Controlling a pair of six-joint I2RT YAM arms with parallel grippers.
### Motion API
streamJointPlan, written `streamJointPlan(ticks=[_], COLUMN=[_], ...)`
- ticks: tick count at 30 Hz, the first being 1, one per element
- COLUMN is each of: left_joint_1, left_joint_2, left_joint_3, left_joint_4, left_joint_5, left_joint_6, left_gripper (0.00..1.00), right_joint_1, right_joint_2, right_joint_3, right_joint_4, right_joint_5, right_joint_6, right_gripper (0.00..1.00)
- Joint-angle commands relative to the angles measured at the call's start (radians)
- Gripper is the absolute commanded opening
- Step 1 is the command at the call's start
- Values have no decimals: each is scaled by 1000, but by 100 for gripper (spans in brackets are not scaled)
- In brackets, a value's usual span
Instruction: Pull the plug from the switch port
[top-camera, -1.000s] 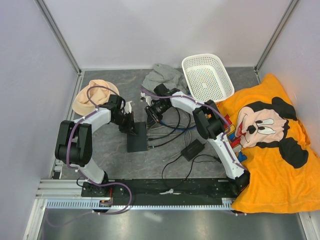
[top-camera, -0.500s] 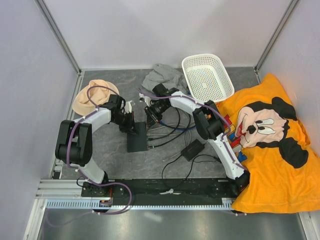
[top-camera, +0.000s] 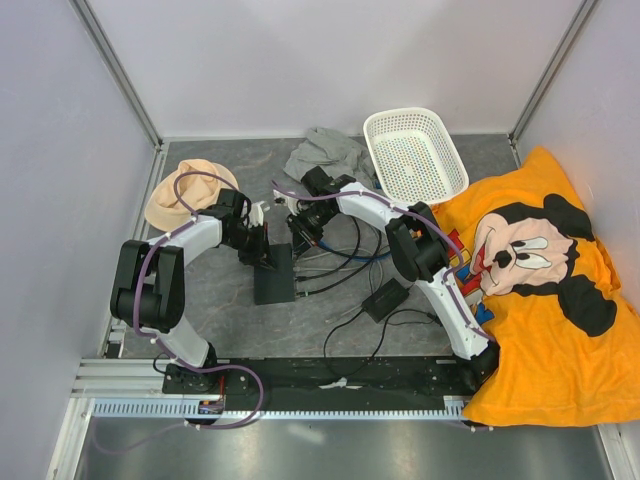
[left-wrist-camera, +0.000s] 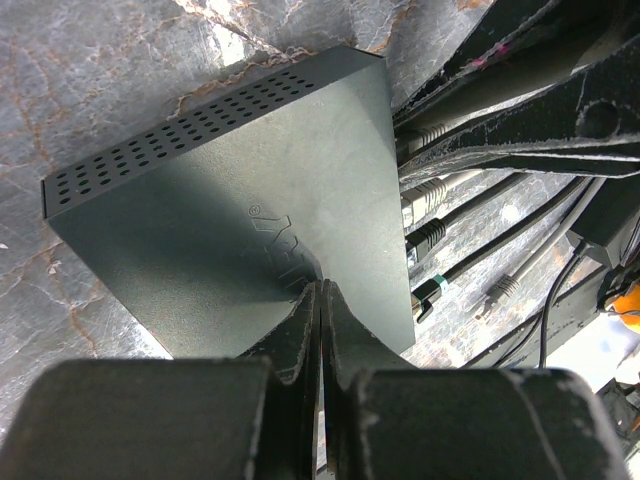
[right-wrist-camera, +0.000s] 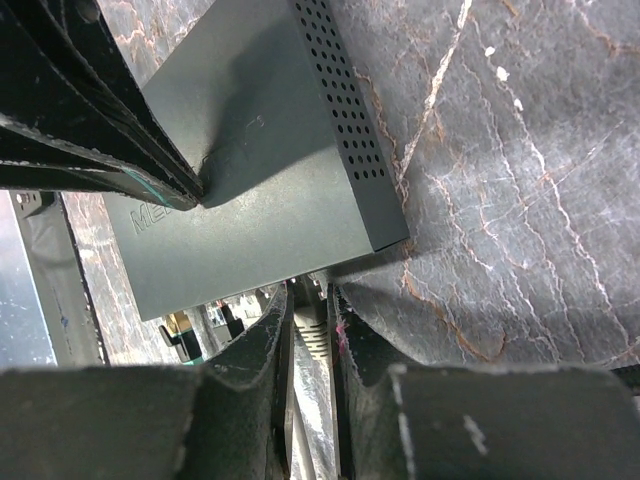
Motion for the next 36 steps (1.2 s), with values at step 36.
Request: streamJointPlan(ticks=[36], left_joint_1=[-7], left_joint_2=[17], left_joint_3=[-14], left_joint_4=[35], left_joint_5=[-30], left_joint_6=[-7], left_gripper=[4], right_joint_1=[-181], right_joint_2=[-172], right_joint_3=[-249], right_joint_4=[-197], right_joint_5=[321], right_joint_6=[-289], right_gripper=[0])
